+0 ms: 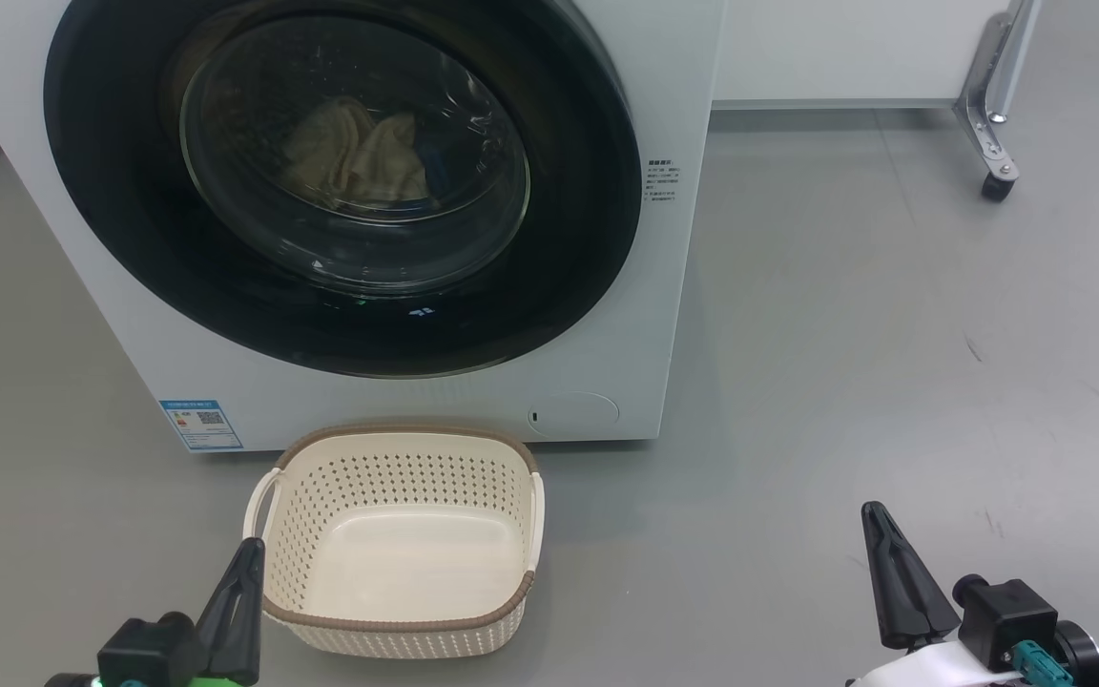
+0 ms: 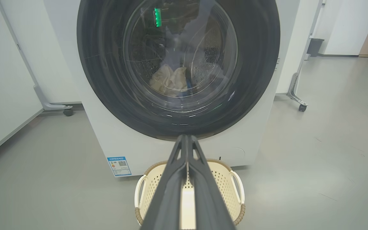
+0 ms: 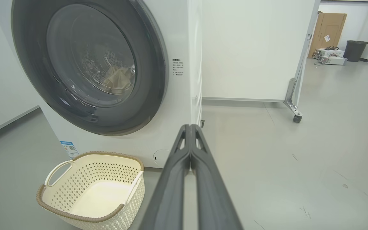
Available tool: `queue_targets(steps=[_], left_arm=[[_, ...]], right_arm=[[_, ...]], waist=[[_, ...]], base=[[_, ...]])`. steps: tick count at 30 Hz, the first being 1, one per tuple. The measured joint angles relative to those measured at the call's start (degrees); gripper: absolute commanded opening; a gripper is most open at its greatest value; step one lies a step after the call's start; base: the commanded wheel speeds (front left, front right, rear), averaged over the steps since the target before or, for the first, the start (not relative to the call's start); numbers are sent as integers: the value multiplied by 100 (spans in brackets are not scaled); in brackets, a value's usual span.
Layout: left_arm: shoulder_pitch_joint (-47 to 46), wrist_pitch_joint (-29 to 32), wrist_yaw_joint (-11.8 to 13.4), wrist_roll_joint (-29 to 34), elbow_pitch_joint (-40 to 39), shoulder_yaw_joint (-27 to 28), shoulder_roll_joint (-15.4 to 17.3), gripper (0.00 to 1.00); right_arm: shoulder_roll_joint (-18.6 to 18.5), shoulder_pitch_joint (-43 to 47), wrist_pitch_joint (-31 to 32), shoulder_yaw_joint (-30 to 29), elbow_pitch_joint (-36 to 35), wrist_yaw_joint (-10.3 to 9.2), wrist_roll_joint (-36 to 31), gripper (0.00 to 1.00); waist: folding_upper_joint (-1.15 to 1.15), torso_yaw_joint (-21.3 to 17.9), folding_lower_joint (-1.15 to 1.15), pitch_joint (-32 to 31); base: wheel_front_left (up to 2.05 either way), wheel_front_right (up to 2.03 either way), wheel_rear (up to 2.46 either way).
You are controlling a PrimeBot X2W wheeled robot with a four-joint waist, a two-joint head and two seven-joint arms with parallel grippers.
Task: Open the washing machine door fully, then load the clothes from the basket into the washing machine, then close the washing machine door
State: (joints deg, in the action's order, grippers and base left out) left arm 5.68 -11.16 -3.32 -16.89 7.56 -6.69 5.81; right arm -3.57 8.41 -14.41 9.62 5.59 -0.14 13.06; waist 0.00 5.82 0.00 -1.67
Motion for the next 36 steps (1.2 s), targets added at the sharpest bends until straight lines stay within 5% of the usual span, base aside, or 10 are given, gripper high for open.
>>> queue_targets(steps=[9, 36], left_arm=[[28, 109, -5, -372, 157, 112, -75, 0], [-164, 676, -102, -2529, 413, 445, -135, 0]], right_arm=[[9, 70, 5, 15, 45, 32, 374, 0], [1, -109, 515, -379, 125, 159, 2826, 0]], waist=[[0, -45, 0, 12], [0, -202, 0, 68]], base=[[0, 0, 0], [0, 0, 0]])
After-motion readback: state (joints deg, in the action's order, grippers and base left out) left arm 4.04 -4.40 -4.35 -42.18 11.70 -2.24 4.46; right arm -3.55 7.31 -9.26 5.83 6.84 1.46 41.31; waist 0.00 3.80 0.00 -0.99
